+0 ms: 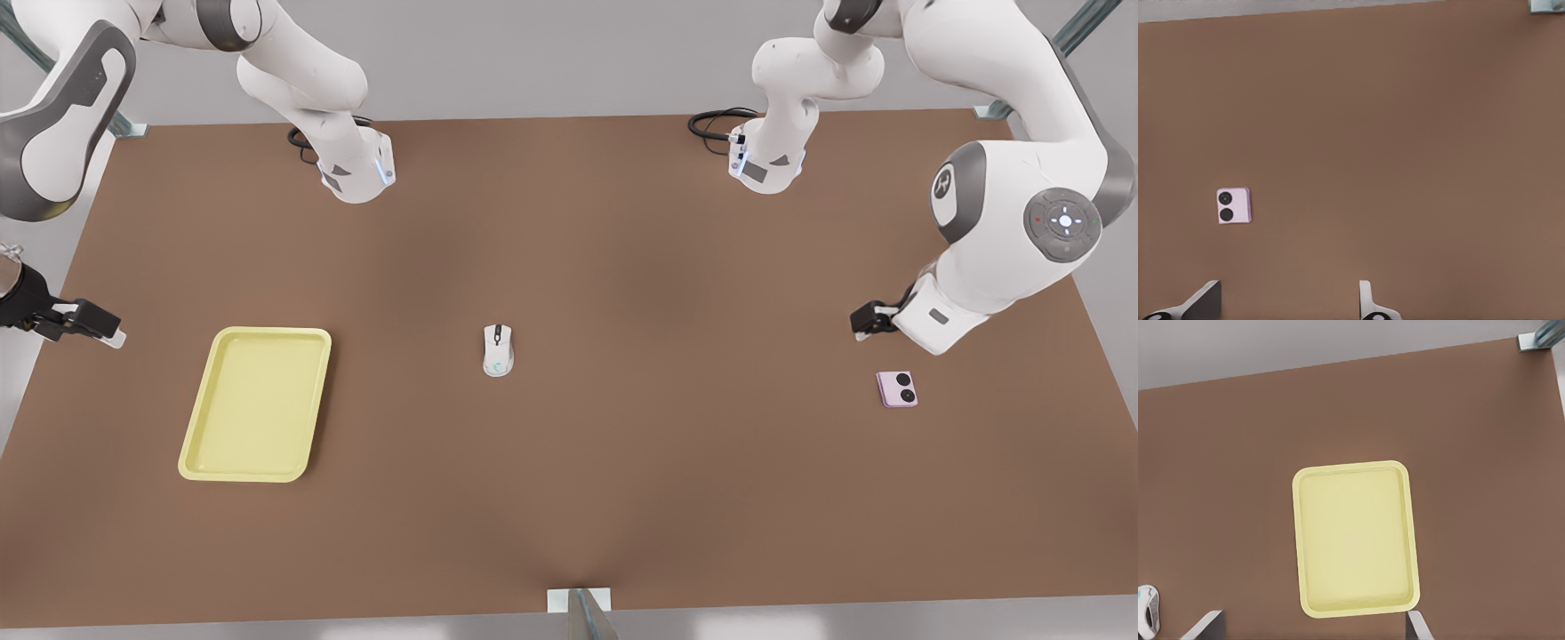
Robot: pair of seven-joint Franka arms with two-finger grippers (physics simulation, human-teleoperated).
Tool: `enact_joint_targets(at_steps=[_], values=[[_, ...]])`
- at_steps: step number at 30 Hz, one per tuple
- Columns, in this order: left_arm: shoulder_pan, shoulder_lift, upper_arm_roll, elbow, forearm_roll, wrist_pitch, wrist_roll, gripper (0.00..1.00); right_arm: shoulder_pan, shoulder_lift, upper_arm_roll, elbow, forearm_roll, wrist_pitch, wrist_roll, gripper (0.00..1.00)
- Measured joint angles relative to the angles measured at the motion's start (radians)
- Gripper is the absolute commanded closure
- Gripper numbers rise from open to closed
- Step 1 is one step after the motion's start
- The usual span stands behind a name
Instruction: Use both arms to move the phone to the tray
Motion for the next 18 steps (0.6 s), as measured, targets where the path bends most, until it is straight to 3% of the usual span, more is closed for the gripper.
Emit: enact_joint_targets(at_steps=[2,5,10,14,18], values=[[-0.003,0.015,0.011,-0.004,0.0,0.01,0.006,0.0,0.0,0.0,0.0,0.0,0.0,0.0,-0.003,0.0],[0.002,0.079,0.122,-0.04,-0.034,0.063,0.036,0.0,0.001,0.0,0.0,-0.001,0.0,0.0,-0.007,0.0],[0.02,0.109,0.244,-0.334,-0.12,0.306,0.144,0.0,0.0,0.0,0.0,-0.001,-0.001,-0.001,-0.012,0.0],[0.058,0.133,0.271,-0.492,-0.204,0.512,0.253,0.0,0.004,0.0,0.001,-0.001,-0.001,-0.001,-0.015,0.0],[0.107,0.202,0.274,-0.534,-0.318,0.659,0.374,0.0,-0.003,-0.001,0.001,-0.002,0.0,-0.002,-0.017,0.0]])
